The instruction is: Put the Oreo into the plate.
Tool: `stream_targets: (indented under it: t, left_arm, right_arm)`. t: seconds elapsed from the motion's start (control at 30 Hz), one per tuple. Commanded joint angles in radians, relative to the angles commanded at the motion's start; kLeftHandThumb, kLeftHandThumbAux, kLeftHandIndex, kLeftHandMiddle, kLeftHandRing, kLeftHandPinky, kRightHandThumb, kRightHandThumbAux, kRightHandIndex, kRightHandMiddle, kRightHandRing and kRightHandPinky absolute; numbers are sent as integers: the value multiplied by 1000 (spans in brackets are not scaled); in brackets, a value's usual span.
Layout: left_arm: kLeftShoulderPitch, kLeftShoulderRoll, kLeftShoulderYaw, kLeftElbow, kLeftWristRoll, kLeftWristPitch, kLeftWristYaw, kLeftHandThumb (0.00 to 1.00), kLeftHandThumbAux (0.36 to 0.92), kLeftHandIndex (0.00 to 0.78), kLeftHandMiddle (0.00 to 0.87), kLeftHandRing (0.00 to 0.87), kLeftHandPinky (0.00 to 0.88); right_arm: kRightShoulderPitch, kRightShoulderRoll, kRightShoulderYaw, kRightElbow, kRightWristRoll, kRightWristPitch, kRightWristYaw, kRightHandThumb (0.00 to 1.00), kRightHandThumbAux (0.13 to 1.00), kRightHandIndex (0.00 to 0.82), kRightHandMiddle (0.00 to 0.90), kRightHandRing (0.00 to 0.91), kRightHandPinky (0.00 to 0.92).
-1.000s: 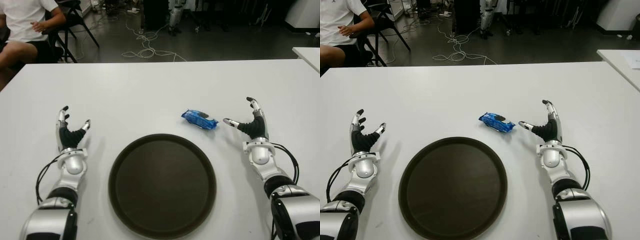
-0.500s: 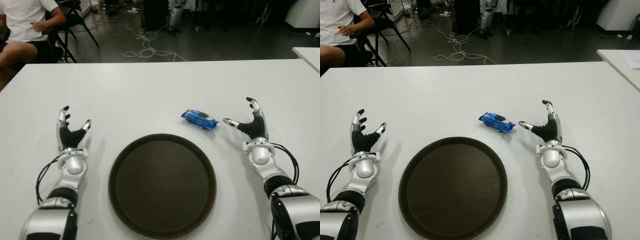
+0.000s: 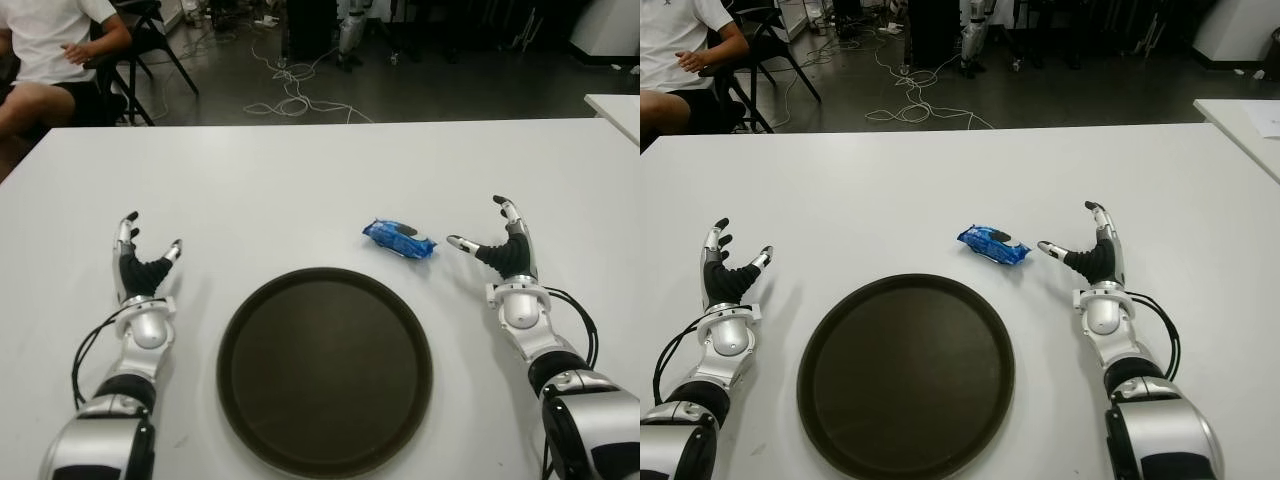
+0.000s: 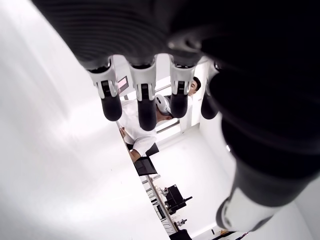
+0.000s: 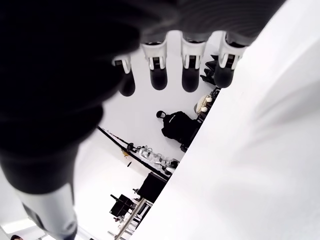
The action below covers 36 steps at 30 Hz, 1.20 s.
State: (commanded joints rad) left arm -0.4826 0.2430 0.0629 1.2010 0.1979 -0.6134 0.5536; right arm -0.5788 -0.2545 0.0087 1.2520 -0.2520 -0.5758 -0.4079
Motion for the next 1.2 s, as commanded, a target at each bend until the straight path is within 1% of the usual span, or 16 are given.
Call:
stream_targets:
  t: [0.27, 0.5, 0.77, 1.03, 1.2]
  left_arm:
    - [0, 1, -1, 0, 1, 4, 1, 42, 792, 105, 84, 83, 96]
    - [-1, 1, 1, 4, 1, 7, 6, 48, 767, 96, 86, 94, 118]
    - [-1, 2, 1, 5, 1, 4, 5, 51, 778, 92, 97, 109, 125]
    - [0, 1, 1, 2, 0, 5, 4, 45, 772, 88, 89, 98, 110]
    - [0, 0, 1, 3, 1, 8, 7, 47, 776, 95, 89, 103, 127]
  right_arm:
    - [0, -4, 9, 0, -14, -2, -11, 0, 741, 63, 77, 66, 51]
    - [1, -8, 20, -1, -26, -4, -23, 0, 757, 68, 86, 83, 73]
    - [1, -7, 25, 0, -29, 1, -35, 0, 757, 60, 67, 56, 38]
    - [2, -3, 18, -1, -19, -3, -26, 0, 763, 61, 77, 67, 53]
    - [2, -3, 17, -1, -18, -4, -25, 0, 754, 72, 88, 81, 65]
